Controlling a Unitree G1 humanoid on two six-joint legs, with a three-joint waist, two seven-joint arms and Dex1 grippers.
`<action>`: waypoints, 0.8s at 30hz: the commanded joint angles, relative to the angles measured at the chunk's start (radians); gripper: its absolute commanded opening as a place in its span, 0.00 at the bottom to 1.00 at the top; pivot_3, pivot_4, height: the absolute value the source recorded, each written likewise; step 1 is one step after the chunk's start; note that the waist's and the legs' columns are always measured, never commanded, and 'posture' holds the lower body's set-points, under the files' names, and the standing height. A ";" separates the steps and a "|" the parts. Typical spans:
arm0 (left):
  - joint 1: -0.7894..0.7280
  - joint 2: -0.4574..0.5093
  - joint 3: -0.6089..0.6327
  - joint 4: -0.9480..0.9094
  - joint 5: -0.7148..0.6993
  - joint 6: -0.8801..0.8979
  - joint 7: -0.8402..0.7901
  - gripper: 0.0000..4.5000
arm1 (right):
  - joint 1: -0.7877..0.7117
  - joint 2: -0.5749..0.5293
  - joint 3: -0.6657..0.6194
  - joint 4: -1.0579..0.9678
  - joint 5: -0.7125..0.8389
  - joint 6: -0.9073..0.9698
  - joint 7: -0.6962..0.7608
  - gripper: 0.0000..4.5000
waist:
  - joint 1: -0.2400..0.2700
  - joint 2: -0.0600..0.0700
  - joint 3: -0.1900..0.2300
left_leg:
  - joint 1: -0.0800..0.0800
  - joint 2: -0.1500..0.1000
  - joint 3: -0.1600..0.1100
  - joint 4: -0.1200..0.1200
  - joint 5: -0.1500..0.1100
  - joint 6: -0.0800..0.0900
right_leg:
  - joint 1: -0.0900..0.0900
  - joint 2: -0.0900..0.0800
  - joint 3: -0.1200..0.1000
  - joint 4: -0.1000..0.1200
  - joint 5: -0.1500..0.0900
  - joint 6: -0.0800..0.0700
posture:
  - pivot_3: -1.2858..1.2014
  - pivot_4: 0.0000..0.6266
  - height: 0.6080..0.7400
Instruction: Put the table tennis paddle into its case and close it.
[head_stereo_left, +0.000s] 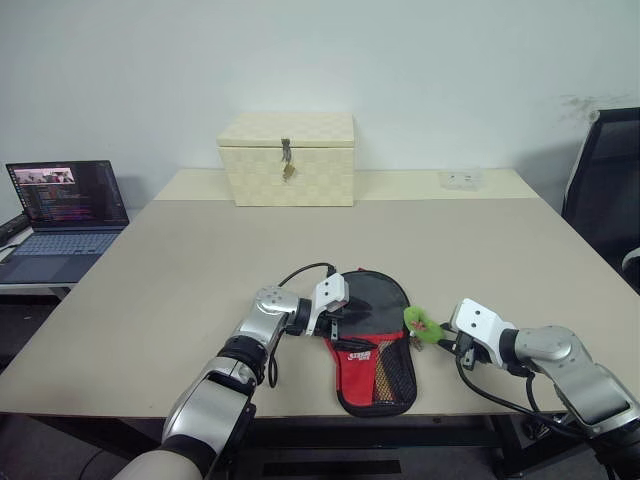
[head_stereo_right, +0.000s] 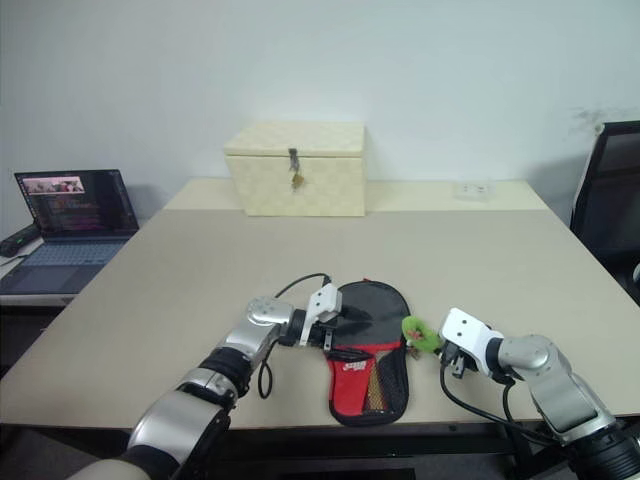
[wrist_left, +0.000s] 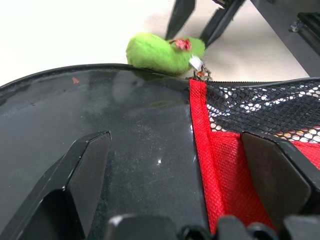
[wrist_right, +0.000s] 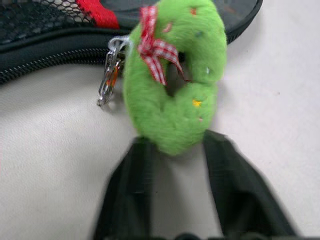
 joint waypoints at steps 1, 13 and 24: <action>0.011 -0.011 -0.012 0.033 0.043 -0.007 0.015 1.00 | -0.005 -0.010 -0.035 -0.023 -0.004 -0.030 0.005 0.02 | 0.000 0.000 0.000 | 0.000 0.000 0.000 0.000 0.000 0.000 | 0.000 0.000 0.000 0.000 0.000 0.000 | 0.52 0.24 1.00; -0.005 -0.049 -0.021 0.082 0.061 -0.025 0.034 1.00 | 0.141 -0.110 -0.157 -0.136 0.041 0.013 0.046 0.01 | 0.009 0.000 -0.001 | 0.001 -0.001 -0.001 0.000 0.000 0.000 | 0.003 -0.002 -0.001 0.000 0.000 0.001 | 0.52 0.24 1.00; -0.016 -0.114 -0.043 0.170 0.114 -0.034 0.108 1.00 | 0.351 -0.225 -0.241 -0.423 0.130 0.125 0.152 0.01 | 0.016 0.000 -0.003 | 0.013 -0.001 -0.001 0.000 0.000 0.000 | 0.016 -0.002 -0.001 -0.003 -0.003 0.007 | 0.52 0.24 1.00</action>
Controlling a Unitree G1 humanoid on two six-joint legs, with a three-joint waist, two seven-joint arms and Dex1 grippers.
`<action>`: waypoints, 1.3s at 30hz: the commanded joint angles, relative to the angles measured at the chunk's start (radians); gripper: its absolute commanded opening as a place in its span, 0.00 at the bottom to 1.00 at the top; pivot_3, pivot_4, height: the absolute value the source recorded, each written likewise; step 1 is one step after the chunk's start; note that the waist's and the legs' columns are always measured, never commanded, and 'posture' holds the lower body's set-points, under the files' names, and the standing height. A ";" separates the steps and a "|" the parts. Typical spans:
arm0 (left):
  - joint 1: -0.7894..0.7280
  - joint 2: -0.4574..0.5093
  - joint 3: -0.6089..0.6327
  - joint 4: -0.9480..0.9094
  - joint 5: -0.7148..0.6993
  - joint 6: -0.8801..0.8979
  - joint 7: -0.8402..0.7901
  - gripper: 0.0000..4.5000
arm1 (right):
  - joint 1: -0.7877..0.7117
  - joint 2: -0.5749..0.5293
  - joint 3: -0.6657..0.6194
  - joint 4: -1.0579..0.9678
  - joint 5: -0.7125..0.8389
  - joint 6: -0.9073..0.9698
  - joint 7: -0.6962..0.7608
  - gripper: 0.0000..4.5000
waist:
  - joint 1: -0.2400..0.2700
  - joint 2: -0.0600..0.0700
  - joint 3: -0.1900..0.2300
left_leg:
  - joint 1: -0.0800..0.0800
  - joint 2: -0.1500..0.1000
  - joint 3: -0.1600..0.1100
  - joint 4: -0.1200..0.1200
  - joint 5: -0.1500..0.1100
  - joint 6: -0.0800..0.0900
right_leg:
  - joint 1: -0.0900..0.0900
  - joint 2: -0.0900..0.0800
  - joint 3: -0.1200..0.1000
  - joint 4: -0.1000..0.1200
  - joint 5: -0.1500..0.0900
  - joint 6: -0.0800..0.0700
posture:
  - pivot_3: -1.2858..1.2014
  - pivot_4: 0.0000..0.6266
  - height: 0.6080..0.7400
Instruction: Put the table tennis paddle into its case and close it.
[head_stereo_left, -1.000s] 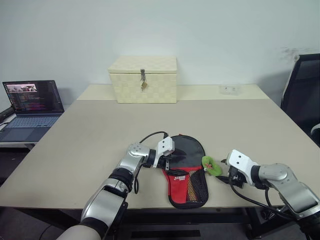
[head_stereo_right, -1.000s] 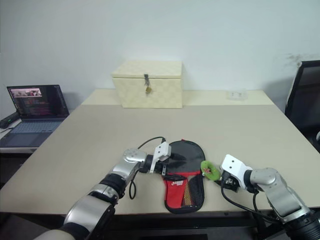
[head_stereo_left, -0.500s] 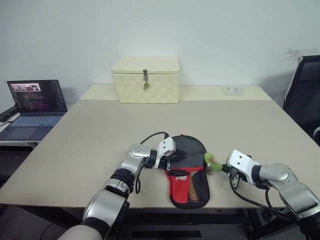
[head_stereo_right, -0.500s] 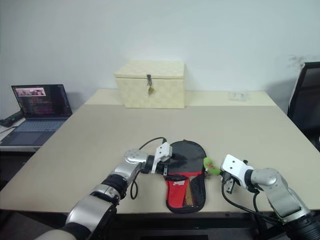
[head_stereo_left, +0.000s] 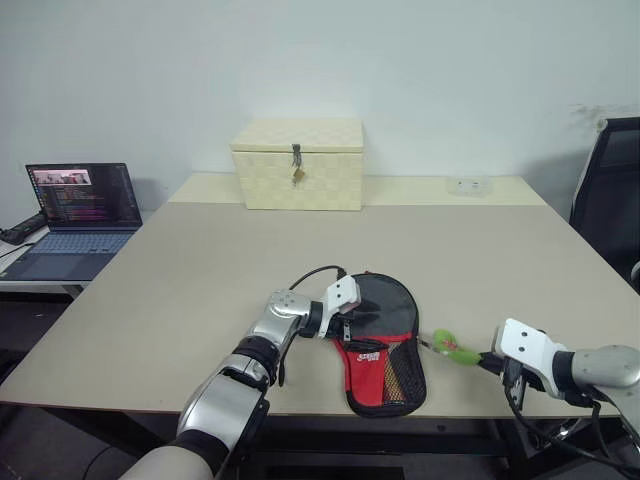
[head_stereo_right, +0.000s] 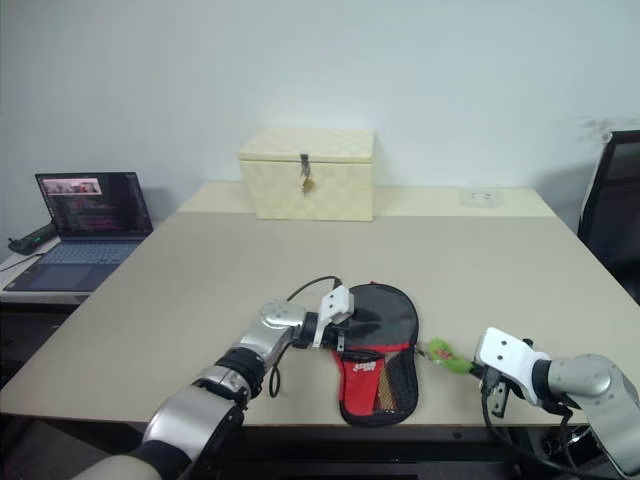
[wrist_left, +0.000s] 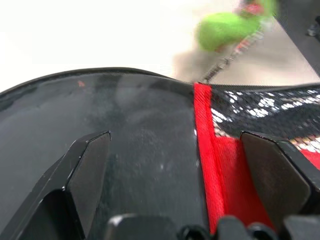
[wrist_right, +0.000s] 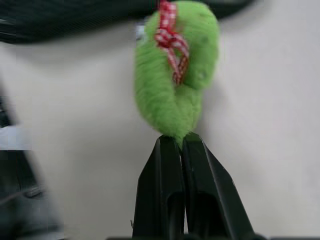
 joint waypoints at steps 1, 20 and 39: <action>0.027 -0.032 -0.046 0.056 0.083 0.001 0.031 1.00 | 0.065 -0.051 -0.023 -0.154 0.038 0.035 0.051 0.01 | 0.003 0.000 -0.001 | 0.000 0.000 0.000 0.000 0.000 0.000 | 0.000 -0.001 0.000 0.000 0.000 0.001 | 0.52 0.24 1.00; 0.053 -0.031 -0.054 0.081 0.114 -0.008 0.016 1.00 | 0.207 -0.066 -0.136 -0.327 0.142 0.179 0.063 0.01 | 0.010 -0.009 -0.012 | 0.000 0.000 0.000 -0.001 0.000 0.000 | 0.001 -0.001 0.000 -0.003 -0.001 0.002 | 0.52 0.24 1.00; 0.045 -0.013 -0.041 0.072 0.106 -0.014 0.006 1.00 | -0.054 0.046 0.049 0.001 0.147 0.284 -0.066 0.52 | 0.011 -0.010 -0.016 | 0.000 0.001 0.001 -0.002 0.000 0.000 | 0.000 0.000 0.000 -0.004 -0.001 0.002 | 0.52 0.24 1.00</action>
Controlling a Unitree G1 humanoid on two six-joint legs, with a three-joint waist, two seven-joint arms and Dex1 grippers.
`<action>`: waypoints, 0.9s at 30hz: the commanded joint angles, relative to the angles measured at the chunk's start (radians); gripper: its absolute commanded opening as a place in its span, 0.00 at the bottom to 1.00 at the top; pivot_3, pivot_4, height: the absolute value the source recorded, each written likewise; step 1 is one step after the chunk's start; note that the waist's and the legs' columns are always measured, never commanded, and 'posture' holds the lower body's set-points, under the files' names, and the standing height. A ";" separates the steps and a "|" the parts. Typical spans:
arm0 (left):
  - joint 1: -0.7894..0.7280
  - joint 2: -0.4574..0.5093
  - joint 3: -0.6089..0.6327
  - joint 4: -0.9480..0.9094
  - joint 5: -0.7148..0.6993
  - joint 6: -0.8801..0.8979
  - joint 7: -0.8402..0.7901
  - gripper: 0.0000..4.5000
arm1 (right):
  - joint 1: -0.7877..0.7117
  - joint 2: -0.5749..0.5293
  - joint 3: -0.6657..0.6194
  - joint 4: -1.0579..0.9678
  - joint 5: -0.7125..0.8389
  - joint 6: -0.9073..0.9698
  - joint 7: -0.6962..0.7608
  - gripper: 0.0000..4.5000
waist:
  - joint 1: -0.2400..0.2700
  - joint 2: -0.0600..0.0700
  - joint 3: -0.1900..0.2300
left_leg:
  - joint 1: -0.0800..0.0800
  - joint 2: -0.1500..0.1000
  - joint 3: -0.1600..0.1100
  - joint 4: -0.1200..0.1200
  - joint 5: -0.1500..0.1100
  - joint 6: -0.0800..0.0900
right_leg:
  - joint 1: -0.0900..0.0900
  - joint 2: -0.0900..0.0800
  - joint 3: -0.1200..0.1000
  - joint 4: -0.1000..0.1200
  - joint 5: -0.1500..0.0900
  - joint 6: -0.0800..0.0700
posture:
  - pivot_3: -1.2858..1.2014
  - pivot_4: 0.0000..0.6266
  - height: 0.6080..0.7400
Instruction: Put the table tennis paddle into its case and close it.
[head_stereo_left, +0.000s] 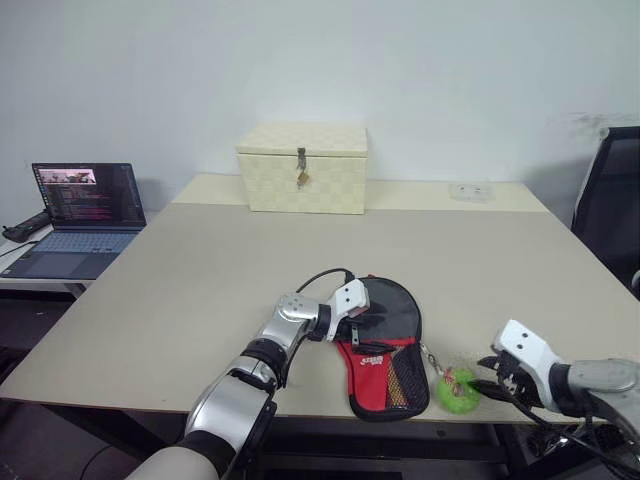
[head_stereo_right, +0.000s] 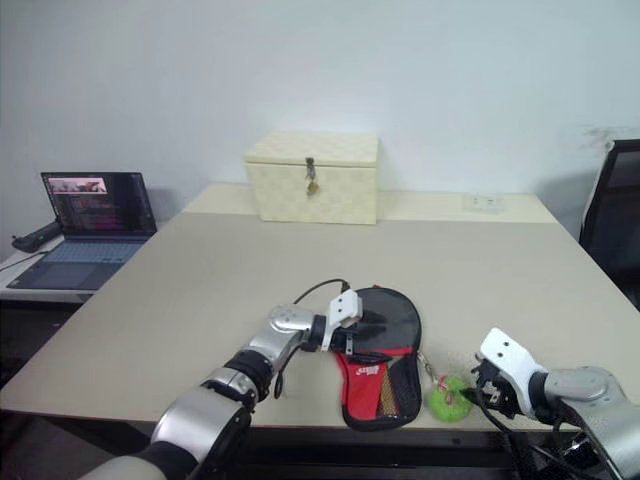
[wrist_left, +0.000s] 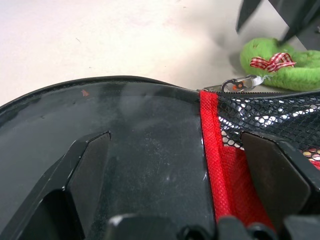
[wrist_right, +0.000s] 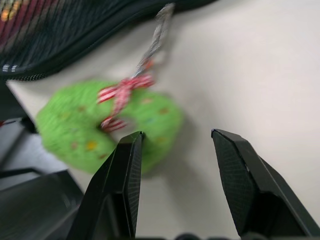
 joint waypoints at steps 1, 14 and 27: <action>0.041 0.005 -0.041 0.047 0.070 0.011 -0.022 1.00 | -0.037 0.014 0.025 0.008 0.009 -0.009 0.013 0.52 | -0.001 0.000 0.000 | 0.000 0.000 0.000 0.000 0.000 0.000 | 0.000 0.000 0.000 0.000 0.000 0.000 | 0.52 0.24 1.00; 0.054 0.012 -0.044 0.042 0.072 0.004 -0.019 1.00 | -0.115 0.016 0.082 0.064 -0.043 -0.060 0.019 0.10 | -0.006 0.000 -0.001 | 0.000 0.000 0.000 0.001 0.000 0.000 | 0.000 0.000 0.000 0.000 0.000 0.000 | 0.52 0.24 1.00; 0.074 0.000 -0.062 0.057 0.096 0.000 0.007 1.00 | 0.133 -0.134 0.028 -0.246 0.024 -0.081 0.121 0.00 | 0.001 0.000 -0.002 | 0.000 0.000 -0.001 -0.001 0.000 0.000 | 0.001 0.000 -0.001 -0.002 0.000 0.000 | 0.52 0.24 1.00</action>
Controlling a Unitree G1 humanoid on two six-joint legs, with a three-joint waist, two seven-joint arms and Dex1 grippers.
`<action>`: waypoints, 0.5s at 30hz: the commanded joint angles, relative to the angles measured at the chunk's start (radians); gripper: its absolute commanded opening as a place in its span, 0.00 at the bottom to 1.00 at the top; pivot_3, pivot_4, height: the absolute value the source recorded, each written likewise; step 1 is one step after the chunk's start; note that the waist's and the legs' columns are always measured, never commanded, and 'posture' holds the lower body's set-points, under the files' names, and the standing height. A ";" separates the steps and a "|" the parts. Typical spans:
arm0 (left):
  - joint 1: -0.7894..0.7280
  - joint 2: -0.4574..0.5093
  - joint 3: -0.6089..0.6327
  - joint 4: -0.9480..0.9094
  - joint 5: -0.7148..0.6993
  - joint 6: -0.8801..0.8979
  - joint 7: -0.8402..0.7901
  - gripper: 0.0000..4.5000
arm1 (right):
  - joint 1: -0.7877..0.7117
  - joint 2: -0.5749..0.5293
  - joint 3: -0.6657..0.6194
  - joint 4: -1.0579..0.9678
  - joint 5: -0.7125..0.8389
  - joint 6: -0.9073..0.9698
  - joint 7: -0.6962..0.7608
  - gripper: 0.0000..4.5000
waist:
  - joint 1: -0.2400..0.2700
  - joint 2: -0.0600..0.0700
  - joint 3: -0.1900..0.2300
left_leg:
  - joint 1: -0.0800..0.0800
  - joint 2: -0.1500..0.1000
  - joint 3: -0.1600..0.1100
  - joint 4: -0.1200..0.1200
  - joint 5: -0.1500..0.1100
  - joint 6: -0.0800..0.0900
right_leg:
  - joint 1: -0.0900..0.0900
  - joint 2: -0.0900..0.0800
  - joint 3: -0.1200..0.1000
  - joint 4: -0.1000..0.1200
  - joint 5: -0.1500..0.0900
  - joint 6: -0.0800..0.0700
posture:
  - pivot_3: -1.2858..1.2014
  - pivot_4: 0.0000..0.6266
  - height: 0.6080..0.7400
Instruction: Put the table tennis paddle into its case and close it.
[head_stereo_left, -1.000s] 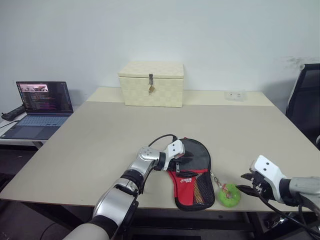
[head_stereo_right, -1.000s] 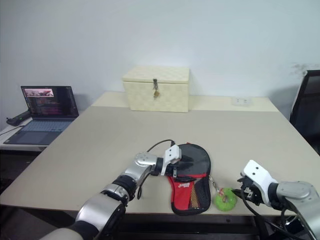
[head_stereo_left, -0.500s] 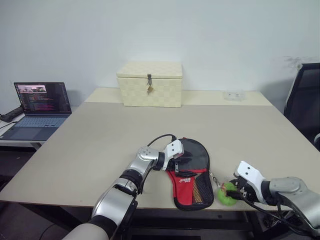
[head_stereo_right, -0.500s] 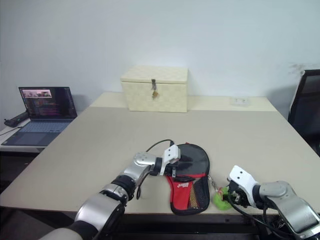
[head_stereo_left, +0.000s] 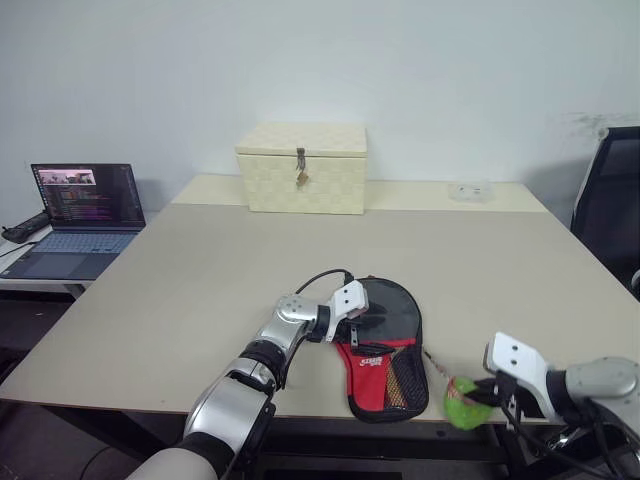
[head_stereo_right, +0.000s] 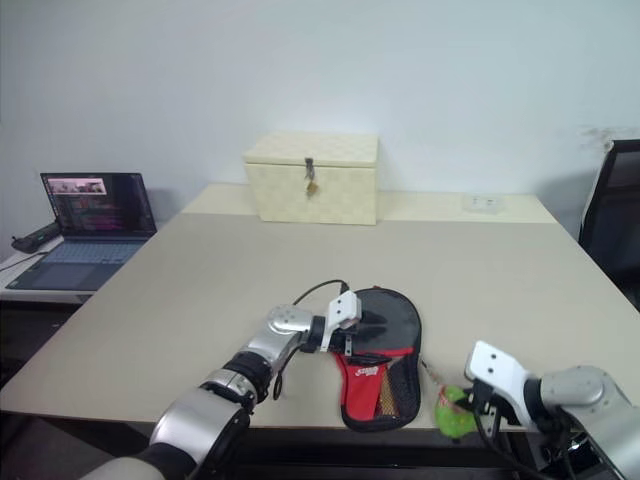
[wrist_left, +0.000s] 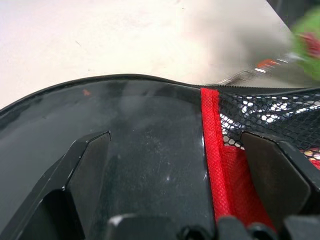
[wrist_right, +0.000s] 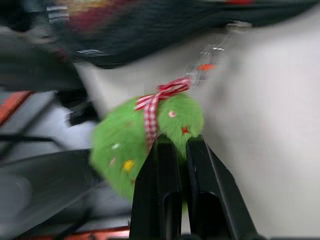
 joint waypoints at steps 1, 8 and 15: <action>0.062 0.001 -0.068 0.067 0.103 0.019 0.014 1.00 | 0.048 -0.021 0.053 -0.082 -0.018 -0.029 0.013 0.00 | 0.001 0.000 -0.001 | 0.000 0.000 0.000 0.000 0.000 0.000 | 0.000 0.000 0.000 0.000 0.000 0.000 | 0.52 0.24 1.00; 0.066 0.003 -0.079 0.073 0.120 0.022 0.044 1.00 | 0.068 -0.024 0.118 -0.159 -0.021 -0.033 0.017 0.00 | 0.001 0.001 -0.007 | 0.001 0.000 0.000 0.001 0.000 0.000 | 0.002 0.000 0.000 -0.001 0.000 0.000 | 0.52 0.24 1.00; 0.062 0.000 -0.077 0.073 0.135 0.019 0.062 1.00 | 0.071 -0.023 0.207 -0.304 0.012 0.016 0.021 0.00 | 0.001 -0.001 -0.013 | 0.002 0.001 0.000 0.001 0.000 0.000 | 0.002 0.000 -0.001 -0.002 0.000 0.000 | 0.52 0.24 1.00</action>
